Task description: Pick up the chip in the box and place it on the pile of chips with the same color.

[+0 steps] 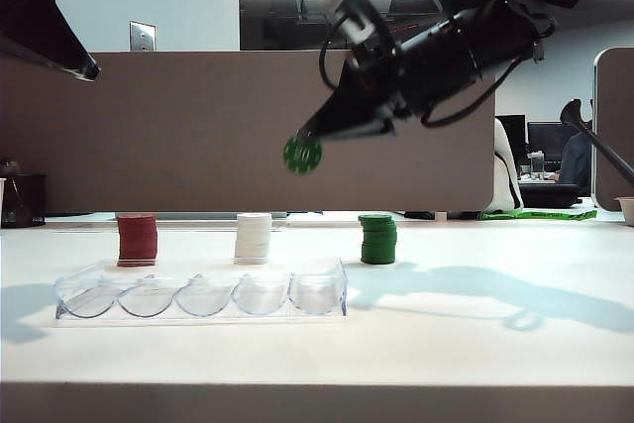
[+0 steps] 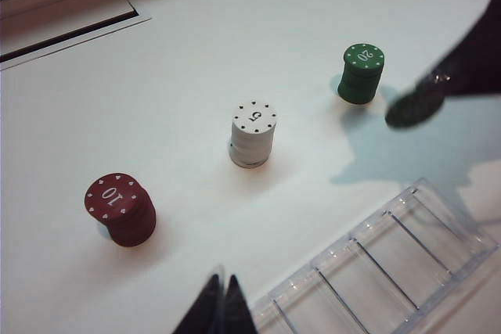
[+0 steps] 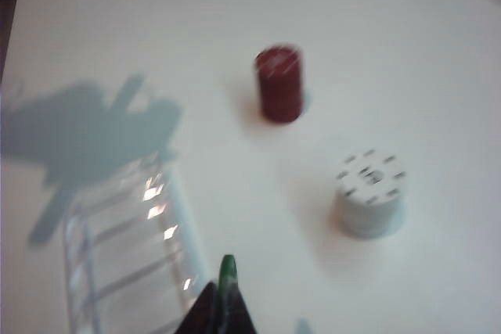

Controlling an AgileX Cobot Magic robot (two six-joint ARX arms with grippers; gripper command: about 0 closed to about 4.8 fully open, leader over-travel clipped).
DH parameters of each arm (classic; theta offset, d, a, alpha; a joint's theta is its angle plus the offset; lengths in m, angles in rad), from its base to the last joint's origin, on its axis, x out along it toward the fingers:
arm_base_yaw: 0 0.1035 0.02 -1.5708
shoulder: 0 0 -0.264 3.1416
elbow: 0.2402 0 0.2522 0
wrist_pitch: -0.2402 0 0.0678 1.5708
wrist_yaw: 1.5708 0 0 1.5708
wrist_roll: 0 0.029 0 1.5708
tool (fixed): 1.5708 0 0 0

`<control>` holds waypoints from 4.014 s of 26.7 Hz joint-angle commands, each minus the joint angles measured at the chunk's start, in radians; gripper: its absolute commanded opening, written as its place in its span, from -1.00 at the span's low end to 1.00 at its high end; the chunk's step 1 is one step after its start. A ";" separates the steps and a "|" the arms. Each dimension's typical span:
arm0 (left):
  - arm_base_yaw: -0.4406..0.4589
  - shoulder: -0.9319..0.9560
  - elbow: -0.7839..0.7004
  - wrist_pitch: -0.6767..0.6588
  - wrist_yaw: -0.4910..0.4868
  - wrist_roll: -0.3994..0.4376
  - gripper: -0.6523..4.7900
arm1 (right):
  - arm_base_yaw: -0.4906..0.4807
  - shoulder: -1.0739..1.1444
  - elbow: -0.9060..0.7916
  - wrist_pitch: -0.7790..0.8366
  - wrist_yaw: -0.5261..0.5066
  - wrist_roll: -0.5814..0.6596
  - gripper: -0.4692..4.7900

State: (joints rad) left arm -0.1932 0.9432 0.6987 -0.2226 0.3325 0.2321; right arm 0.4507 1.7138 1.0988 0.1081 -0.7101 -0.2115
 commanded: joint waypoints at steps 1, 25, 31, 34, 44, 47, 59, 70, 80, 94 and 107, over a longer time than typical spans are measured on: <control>0.000 -0.003 0.004 0.006 0.004 0.000 -0.78 | -0.038 -0.004 0.015 0.200 0.000 0.289 -0.83; 0.000 -0.001 0.004 0.001 0.005 -0.004 -0.78 | -0.243 0.219 0.073 0.280 -0.109 1.032 -0.83; 0.000 0.000 0.004 0.000 0.005 -0.004 -0.78 | -0.254 0.277 0.079 0.365 -0.121 1.138 -0.83; 0.000 0.000 0.004 0.000 0.005 -0.004 -0.78 | -0.254 0.278 0.079 0.375 -0.119 1.147 -0.83; 0.000 0.000 0.004 0.000 0.006 -0.004 -0.78 | -0.254 0.293 0.079 0.375 -0.079 1.147 -0.83; 0.000 0.000 0.004 0.000 0.008 -0.004 -0.78 | -0.254 0.298 0.079 0.376 -0.076 1.147 -0.83; 0.000 0.000 0.004 -0.001 0.009 -0.004 -0.78 | -0.253 0.304 0.078 0.359 -0.081 1.147 -0.83; 0.000 0.000 0.004 0.000 0.009 -0.004 -0.78 | -0.254 0.304 0.075 0.333 -0.097 1.146 -0.83; 0.000 0.000 0.004 0.000 0.009 -0.004 -0.78 | -0.254 0.314 0.075 0.332 -0.092 1.146 -0.83; 0.000 0.000 0.004 -0.001 0.009 -0.004 -0.78 | -0.254 0.316 0.075 0.345 -0.073 1.142 -0.82; 0.000 0.000 0.004 -0.001 0.009 -0.004 -0.78 | -0.259 0.316 0.075 0.345 -0.077 1.127 -0.74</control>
State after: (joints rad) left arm -0.1932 0.9455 0.6987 -0.2283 0.3336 0.2317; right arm 0.1947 2.0342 1.1709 0.4370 -0.7853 0.9226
